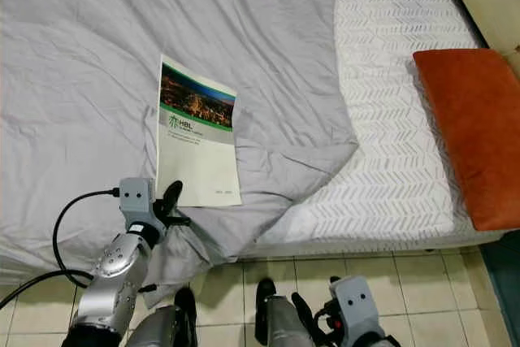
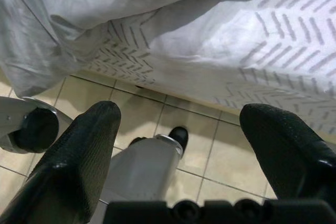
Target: Clean up the room
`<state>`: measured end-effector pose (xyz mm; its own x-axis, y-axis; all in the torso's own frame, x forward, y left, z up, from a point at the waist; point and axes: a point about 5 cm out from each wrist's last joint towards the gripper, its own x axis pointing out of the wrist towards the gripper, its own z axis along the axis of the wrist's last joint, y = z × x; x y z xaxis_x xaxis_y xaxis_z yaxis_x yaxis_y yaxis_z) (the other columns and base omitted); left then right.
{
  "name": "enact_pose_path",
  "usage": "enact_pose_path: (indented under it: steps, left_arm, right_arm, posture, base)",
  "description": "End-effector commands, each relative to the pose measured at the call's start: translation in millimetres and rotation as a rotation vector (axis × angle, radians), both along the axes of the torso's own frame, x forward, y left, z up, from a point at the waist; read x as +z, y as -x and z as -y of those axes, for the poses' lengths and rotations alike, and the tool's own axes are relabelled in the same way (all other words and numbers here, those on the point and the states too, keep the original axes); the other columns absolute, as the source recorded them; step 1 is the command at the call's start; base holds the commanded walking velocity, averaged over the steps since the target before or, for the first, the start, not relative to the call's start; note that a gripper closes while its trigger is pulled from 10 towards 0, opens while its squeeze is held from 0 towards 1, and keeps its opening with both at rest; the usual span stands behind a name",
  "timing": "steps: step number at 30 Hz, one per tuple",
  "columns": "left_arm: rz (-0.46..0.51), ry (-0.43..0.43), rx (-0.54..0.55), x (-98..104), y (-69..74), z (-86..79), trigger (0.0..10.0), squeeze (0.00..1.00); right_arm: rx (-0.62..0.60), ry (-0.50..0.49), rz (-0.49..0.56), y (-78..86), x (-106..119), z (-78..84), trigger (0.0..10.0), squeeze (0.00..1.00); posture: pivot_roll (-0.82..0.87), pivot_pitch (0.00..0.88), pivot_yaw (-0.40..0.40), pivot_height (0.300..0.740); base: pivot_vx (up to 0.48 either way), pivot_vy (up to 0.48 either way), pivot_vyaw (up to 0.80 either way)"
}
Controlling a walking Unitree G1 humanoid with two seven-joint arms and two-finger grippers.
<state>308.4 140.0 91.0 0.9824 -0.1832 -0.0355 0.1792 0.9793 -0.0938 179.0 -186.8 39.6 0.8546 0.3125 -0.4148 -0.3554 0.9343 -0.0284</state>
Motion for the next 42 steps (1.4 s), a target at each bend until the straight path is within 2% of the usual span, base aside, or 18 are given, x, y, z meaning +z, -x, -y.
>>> enact_pose_path:
  steps: [1,7,9,11,14,15,17,18,19,20,21,22,32,33,40,41,42]
  left_arm:
    - [0.026,-0.057,-0.008,0,5.5,-1.5,0.0,0.00]
    - [-0.005,-0.083,-0.020,-9,9.9,4.8,0.0,0.00]
    - [-0.206,0.121,0.050,-41,14.0,5.5,0.0,0.00]
    - [-0.339,0.249,0.092,-64,17.6,7.6,0.0,0.00]
    - [-0.365,0.262,0.110,-70,17.9,6.6,0.0,0.00]
    - [-0.398,0.266,0.123,-76,17.6,6.9,0.6,0.00]
    - [-0.398,0.266,0.123,-76,17.6,6.9,0.6,0.00]
    - [-0.429,0.273,0.134,-81,16.4,7.1,10.0,0.00]
    - [-0.449,0.260,0.139,-84,14.8,7.2,10.0,0.22]
    - [-0.449,0.260,0.139,-84,14.8,7.2,10.0,0.22]
    - [-0.465,0.254,0.146,-86,12.9,7.2,10.0,0.97]
    - [-0.473,0.250,0.147,-85,8.9,7.3,10.0,1.00]
    - [-0.413,0.182,0.090,-75,-1.8,14.9,10.0,1.00]
    - [-0.418,0.186,0.093,-76,-1.6,15.1,10.0,0.00]
    - [-0.428,0.183,0.091,-79,-0.8,20.0,10.0,0.00]
    - [-0.389,0.097,0.066,-74,-3.3,22.0,10.0,0.00]
    - [-0.389,0.097,0.066,-74,-3.3,22.0,10.0,0.00]
  right_arm:
    - [-0.008,0.015,-0.054,9.6,-11,1.2,10.0,0.00]
    - [-0.004,0.013,-0.056,9.9,-12,-0.1,10.0,0.00]
    - [0.005,0.017,-0.065,12.1,-14,-0.2,10.0,0.00]
    - [0.011,0.022,-0.076,14.7,-14,0.7,10.0,0.00]
    - [0.013,0.023,-0.078,15.9,-14,1.3,10.0,0.00]
    - [0.016,0.027,-0.084,17.7,-14,2.7,10.0,0.00]
    - [0.016,0.027,-0.084,17.7,-14,2.7,10.0,0.00]
    - [0.020,0.032,-0.090,19.5,-14,3.7,10.0,0.00]
    - [0.022,0.034,-0.095,21.0,-14,4.7,10.0,0.00]
    - [0.022,0.034,-0.095,21.0,-14,4.7,10.0,0.00]
    - [0.023,0.036,-0.098,21.8,-15,5.1,10.0,0.00]
    - [0.024,0.037,-0.100,22.4,-14,5.2,10.0,0.00]
    - [0.022,0.042,-0.109,26.1,-15,5.7,10.0,0.00]
    - [0.022,0.042,-0.111,26.3,-15,5.7,10.0,0.00]
    - [0.028,0.044,-0.114,27.8,-16,4.9,10.0,0.00]
    - [0.028,0.047,-0.115,28.6,-16,5.2,10.0,0.00]
    - [0.028,0.047,-0.115,28.6,-16,5.2,10.0,0.00]
  posture:
    - [-0.13,0.370,-0.047,0.740]
    - [-0.12,0.367,-0.046,0.740]
    - [-0.14,0.376,-0.055,0.740]
    - [-0.15,0.380,-0.061,0.740]
    - [-0.15,0.383,-0.066,0.740]
    - [-0.16,0.385,-0.074,0.740]
    - [-0.16,0.385,-0.074,0.740]
    - [-0.17,0.386,-0.077,0.740]
    - [-0.17,0.388,-0.080,0.740]
    - [-0.17,0.388,-0.080,0.740]
    - [-0.17,0.388,-0.080,0.740]
    - [-0.17,0.388,-0.081,0.740]
    - [-0.18,0.397,-0.076,0.740]
    - [-0.18,0.397,-0.076,0.740]
    - [-0.18,0.402,-0.076,0.740]
    - [-0.19,0.403,-0.075,0.740]
    - [-0.19,0.403,-0.075,0.740]
  base:
    - [0.000,0.000,0.00]
    - [0.000,0.000,0.00]
    - [0.000,0.000,0.00]
    - [0.000,0.000,0.00]
    - [0.000,0.000,0.00]
    - [0.000,0.000,0.00]
    - [0.000,0.000,0.00]
    - [0.000,0.000,0.00]
    - [0.000,0.000,0.00]
    - [0.000,0.000,0.00]
    - [0.000,0.000,0.00]
    - [0.000,0.000,0.00]
    - [0.000,0.000,0.00]
    - [0.000,0.000,0.00]
    - [0.000,0.000,0.00]
    - [0.000,0.000,0.00]
    - [0.000,0.000,0.00]
